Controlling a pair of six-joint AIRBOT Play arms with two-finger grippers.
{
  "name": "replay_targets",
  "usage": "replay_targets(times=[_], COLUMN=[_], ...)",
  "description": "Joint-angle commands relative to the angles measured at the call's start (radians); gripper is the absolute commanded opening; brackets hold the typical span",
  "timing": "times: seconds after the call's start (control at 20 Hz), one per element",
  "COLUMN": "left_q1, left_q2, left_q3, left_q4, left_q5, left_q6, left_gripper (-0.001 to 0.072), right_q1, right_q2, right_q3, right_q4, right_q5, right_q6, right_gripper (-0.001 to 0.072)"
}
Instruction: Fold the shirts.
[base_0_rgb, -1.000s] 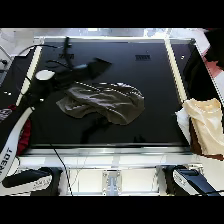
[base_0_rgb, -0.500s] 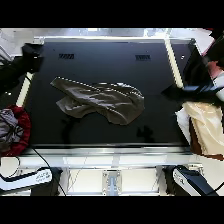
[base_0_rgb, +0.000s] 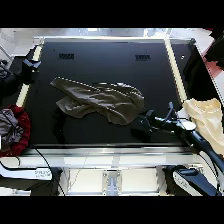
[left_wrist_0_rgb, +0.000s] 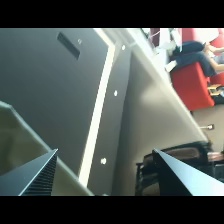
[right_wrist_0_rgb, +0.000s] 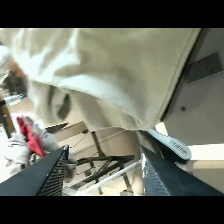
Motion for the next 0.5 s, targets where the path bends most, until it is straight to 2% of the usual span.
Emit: replay_targets(times=[0.0,0.15,0.45], left_q1=[-0.016,-0.018,-0.018], left_q2=[-0.032,-0.032,-0.032], left_q3=[0.003,0.004,0.004], left_q4=[0.014,0.014,0.015], left_q5=[0.010,0.010,0.002], left_q6=[0.002,0.026,0.028], left_gripper=[0.0648,0.0648,0.0648], right_q1=[0.179,0.256,0.306], right_q2=[-0.060,-0.141,-0.313], right_q3=[-0.024,-0.010,0.145], right_q4=[0.071,0.153,0.149], right_q5=[-0.197,-0.213,-0.233], right_q6=[0.043,0.057,0.058], right_gripper=[0.0529,0.0529,0.0527])
